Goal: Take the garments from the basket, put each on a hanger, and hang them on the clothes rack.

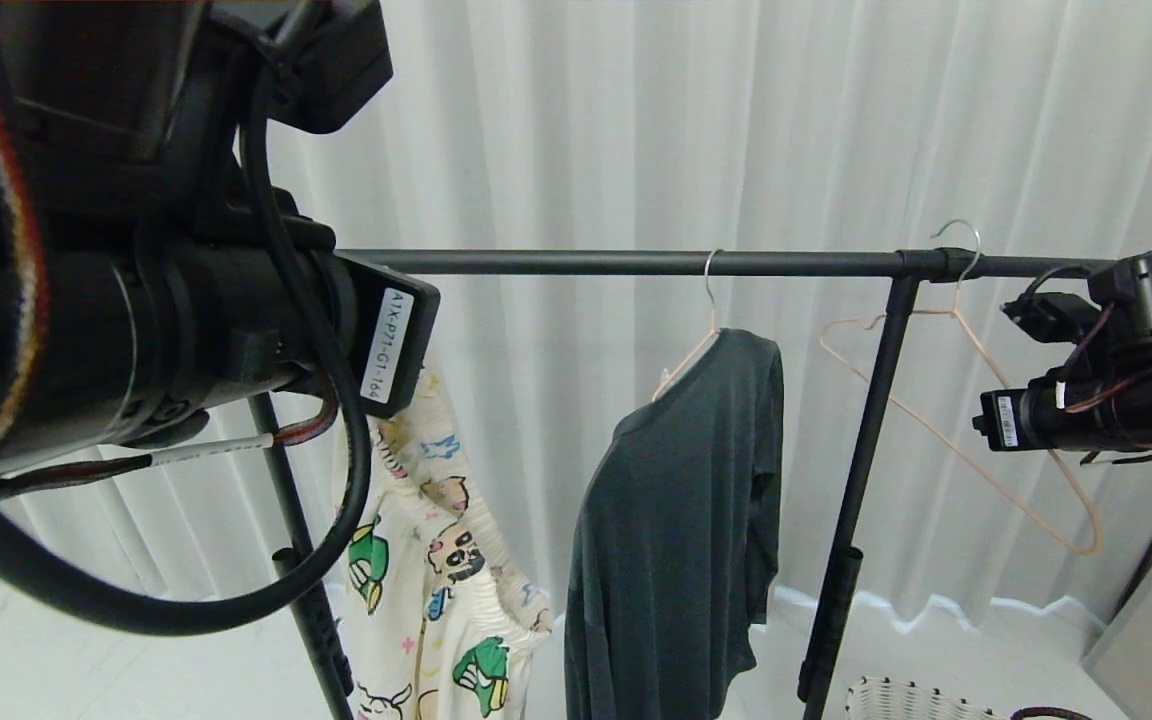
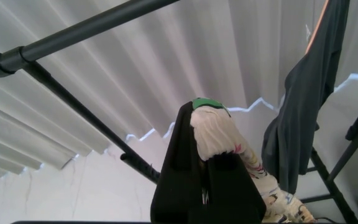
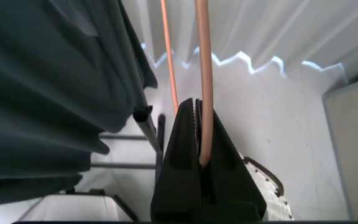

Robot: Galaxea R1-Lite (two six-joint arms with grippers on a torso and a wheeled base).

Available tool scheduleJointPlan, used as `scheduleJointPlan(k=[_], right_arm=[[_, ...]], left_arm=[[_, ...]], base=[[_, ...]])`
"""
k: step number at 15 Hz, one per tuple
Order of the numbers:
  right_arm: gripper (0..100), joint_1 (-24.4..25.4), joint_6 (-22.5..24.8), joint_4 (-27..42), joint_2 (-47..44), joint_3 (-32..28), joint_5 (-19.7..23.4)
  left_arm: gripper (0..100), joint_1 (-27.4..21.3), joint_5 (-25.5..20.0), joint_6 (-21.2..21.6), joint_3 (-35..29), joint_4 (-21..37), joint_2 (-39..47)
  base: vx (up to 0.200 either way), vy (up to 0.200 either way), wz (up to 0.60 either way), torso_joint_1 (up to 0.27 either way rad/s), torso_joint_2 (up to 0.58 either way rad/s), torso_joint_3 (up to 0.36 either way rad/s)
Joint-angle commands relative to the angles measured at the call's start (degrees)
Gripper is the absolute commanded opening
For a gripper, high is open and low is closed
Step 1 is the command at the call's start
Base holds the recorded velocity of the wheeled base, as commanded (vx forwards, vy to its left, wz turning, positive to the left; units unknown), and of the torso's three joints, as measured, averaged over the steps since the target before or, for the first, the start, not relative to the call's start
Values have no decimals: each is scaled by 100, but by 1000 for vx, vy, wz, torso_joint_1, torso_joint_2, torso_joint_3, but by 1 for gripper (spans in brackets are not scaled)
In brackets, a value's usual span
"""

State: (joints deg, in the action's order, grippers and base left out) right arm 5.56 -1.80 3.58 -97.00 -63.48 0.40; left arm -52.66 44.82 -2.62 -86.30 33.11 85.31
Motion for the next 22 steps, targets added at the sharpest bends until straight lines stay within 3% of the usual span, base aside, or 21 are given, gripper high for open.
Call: scheduleJointPlan(k=[1,7,10,15,17,22], right_arm=[[0,59,-4,2,331,55,4],[0,200,57,46,1597,1030,-49],[0,270,101,37,2423,1522,-49],[0,420,787,397,3820,2331,-5],[0,806,796,529,4119,2489,4],[0,2336,717,503,4277,2595,21]], left_arm=[[0,2,9,-2,69,3,-50],[0,37,26,7,421,3,-401],[0,46,316,-2,605,3,-419],[0,46,325,-2,711,-173,-410],[0,54,325,-37,904,-182,-427],[0,107,334,-151,1475,-569,-419]], base=[[0,0,0,0,0,0],[0,0,0,0,0,0],[0,0,0,0,0,0],[-200,0,0,4,3,2],[-200,0,0,-7,-5,5],[-200,0,0,0,1,2]])
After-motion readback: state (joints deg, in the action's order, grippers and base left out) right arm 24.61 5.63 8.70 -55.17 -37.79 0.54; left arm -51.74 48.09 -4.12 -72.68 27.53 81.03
